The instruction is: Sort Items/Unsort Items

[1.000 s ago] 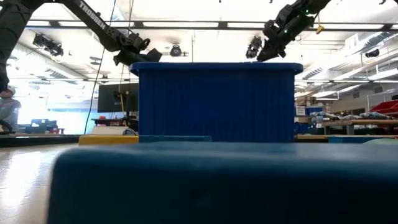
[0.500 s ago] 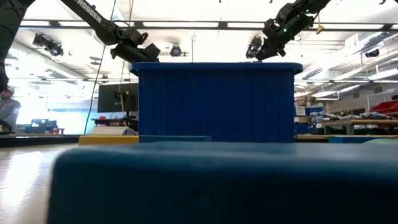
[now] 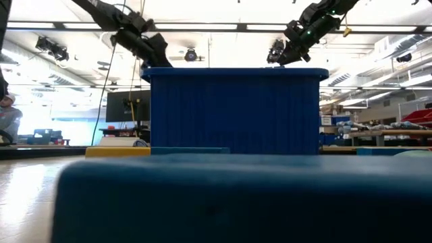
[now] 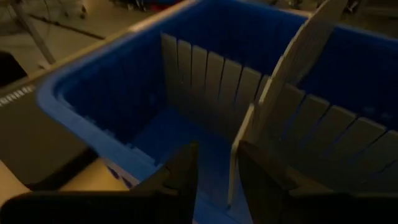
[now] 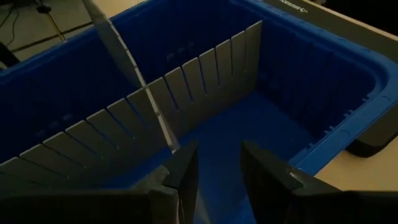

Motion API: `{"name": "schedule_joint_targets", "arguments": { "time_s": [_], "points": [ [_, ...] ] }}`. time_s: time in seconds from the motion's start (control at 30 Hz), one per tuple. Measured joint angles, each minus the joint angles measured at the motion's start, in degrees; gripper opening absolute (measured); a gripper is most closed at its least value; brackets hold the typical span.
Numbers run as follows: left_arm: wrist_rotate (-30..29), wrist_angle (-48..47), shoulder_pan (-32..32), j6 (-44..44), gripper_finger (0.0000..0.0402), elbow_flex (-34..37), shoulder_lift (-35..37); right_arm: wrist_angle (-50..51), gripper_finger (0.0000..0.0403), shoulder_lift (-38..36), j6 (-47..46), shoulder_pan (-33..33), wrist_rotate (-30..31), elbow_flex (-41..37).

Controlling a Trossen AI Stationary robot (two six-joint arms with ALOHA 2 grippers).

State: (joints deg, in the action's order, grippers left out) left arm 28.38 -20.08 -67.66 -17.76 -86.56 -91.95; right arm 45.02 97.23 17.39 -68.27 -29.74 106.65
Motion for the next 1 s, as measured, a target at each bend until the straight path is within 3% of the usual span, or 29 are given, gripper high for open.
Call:
{"name": "schedule_joint_targets", "arguments": {
  "time_s": [0.17, 0.37, 0.47, 0.77, 1.0],
  "points": [
    [-0.84, 0.20, 0.05, 0.55, 0.0110, -0.02, 3.52, -1.21, 0.0103, 0.00, -0.02, 0.02, -0.17, 0.00],
    [-3.32, 9.90, 0.07, 18.04, 0.0057, -0.08, 6.37, -6.43, 0.0022, -0.47, -4.70, 1.46, -1.99, 0.00],
    [-3.45, 15.21, 0.59, 22.39, 0.0015, -0.09, 5.85, -10.80, 0.0008, -0.60, -6.57, 3.98, -1.86, 0.04],
    [-8.37, 18.11, 5.19, 22.83, 0.0003, -0.04, 0.99, -23.82, 0.0003, 0.13, -12.23, 10.32, 12.11, -2.80],
    [-17.70, 20.14, 8.69, 22.53, 0.0002, -0.02, -2.86, -28.97, 0.0001, 0.17, -17.57, 11.92, 17.63, -9.83]
  ]
}}
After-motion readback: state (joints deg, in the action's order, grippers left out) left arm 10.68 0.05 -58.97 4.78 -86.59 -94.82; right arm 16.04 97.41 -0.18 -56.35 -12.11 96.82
